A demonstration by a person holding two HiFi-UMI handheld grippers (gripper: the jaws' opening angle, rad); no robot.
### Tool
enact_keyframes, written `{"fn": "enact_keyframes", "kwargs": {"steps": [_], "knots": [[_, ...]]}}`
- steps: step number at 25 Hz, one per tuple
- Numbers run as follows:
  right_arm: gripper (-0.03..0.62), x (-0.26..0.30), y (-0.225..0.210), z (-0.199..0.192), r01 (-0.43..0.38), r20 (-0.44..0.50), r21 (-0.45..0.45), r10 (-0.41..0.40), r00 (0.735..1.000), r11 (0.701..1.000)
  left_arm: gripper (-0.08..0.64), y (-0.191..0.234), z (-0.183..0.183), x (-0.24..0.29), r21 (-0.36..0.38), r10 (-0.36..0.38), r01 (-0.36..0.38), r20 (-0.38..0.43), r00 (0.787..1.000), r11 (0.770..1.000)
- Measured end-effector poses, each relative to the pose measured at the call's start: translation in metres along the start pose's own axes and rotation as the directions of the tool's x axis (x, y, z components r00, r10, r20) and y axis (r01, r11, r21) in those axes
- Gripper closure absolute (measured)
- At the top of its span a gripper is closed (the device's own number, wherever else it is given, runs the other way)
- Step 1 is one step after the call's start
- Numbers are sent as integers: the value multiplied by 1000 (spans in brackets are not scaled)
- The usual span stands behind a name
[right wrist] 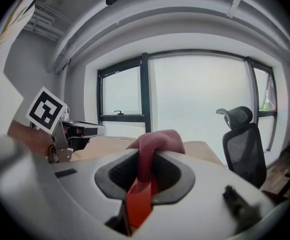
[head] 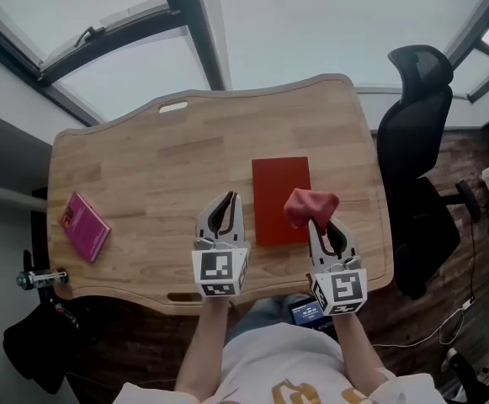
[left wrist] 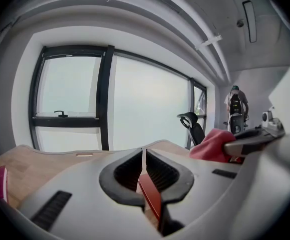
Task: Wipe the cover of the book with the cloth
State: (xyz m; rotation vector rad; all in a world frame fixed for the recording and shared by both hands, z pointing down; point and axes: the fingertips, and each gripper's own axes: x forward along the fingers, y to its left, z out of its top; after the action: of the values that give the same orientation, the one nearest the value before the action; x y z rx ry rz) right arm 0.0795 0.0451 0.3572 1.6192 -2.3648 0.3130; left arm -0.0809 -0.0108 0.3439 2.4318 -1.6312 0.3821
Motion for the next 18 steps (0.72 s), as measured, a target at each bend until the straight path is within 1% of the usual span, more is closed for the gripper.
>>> {"fn": "enact_keyframes", "kwargs": {"steps": [4, 7, 12, 18], "knots": [[517, 10, 6, -8, -34, -25, -13, 34, 999, 999, 548, 2, -18, 10, -14, -13, 13, -48, 999, 1000], [517, 17, 15, -16, -64, -50, -27, 63, 997, 998, 546, 5, -40, 13, -37, -18, 14, -94, 995, 999], [517, 27, 24, -34, -103, -97, -34, 99, 990, 994, 546, 1, -79, 20, -87, -55, 40, -183, 982, 995], [517, 35, 36, -57, -156, -142, -34, 150, 978, 987, 545, -1, -122, 18, -146, -81, 44, -263, 961, 988]]}}
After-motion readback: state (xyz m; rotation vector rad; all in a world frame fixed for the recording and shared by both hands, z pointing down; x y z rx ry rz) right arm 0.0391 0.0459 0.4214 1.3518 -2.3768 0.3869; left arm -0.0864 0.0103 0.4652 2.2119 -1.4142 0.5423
